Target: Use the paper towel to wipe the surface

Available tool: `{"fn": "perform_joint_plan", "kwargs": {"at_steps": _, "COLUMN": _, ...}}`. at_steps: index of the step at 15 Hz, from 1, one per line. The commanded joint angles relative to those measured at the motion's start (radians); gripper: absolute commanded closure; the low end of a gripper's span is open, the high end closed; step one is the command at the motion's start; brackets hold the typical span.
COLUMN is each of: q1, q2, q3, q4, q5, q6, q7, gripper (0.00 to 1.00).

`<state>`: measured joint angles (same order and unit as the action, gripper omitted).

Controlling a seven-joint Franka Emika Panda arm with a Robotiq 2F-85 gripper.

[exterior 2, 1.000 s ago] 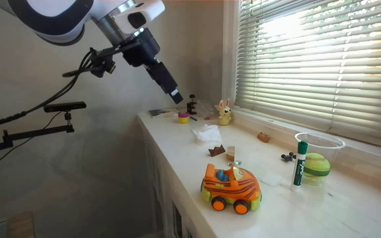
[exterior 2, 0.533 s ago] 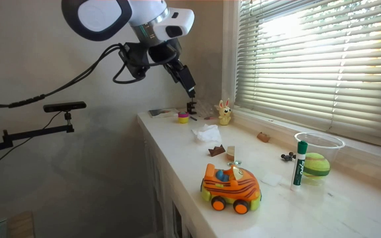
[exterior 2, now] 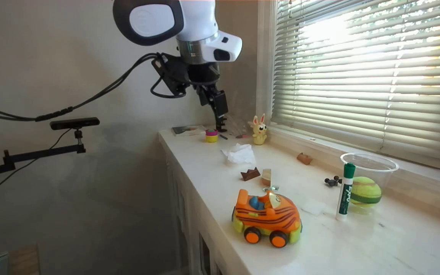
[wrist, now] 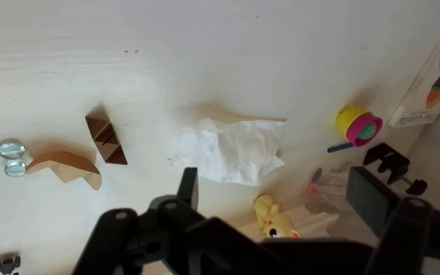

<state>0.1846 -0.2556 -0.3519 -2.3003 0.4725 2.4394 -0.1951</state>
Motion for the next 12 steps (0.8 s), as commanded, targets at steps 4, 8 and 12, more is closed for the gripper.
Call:
{"fn": "perform_joint_plan", "kwargs": {"at_steps": 4, "q1": -0.116, "q2": 0.010, "q3": 0.087, "q4": 0.000, "q5": 0.004, "q6": -0.026, "q7": -0.030, "gripper": 0.00}}
{"fn": "perform_joint_plan", "kwargs": {"at_steps": 8, "q1": -0.148, "q2": 0.067, "q3": 0.081, "q4": 0.061, "q5": 0.034, "q6": -0.098, "q7": -0.104, "gripper": 0.00}}
{"fn": "perform_joint_plan", "kwargs": {"at_steps": 12, "q1": -0.177, "q2": 0.142, "q3": 0.086, "q4": 0.152, "q5": 0.050, "q6": -0.178, "q7": -0.141, "gripper": 0.00}}
